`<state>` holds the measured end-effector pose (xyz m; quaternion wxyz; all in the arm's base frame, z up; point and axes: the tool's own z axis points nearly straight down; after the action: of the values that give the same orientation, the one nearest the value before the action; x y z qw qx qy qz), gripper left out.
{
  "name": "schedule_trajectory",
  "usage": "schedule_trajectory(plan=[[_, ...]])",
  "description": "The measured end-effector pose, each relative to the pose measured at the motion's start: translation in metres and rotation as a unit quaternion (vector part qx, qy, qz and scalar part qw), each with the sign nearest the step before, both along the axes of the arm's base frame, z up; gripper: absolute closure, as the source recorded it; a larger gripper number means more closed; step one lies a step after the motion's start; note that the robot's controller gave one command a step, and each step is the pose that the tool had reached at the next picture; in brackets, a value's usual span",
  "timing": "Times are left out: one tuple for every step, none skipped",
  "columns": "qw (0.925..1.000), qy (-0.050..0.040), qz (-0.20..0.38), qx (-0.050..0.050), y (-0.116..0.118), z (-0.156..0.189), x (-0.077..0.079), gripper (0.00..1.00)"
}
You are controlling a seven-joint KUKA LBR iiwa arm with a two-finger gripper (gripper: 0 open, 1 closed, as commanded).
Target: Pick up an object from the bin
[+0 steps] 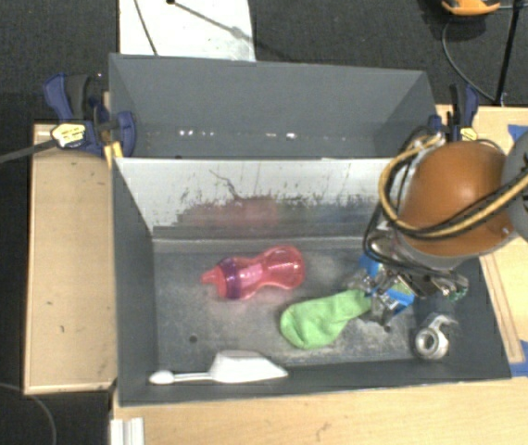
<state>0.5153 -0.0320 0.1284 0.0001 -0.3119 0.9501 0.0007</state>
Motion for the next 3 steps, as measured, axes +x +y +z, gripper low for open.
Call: schedule_trajectory(plan=[[1.0000, -0.0005, 0.000, 0.000, 0.000, 0.018, 0.000, 1.00], [1.0000, -0.0028, -0.001, 0.000, 0.000, 0.028, 0.001, 1.00], [1.0000, -0.0009, -0.002, 0.000, 0.000, 0.036, 0.000, 1.00]])
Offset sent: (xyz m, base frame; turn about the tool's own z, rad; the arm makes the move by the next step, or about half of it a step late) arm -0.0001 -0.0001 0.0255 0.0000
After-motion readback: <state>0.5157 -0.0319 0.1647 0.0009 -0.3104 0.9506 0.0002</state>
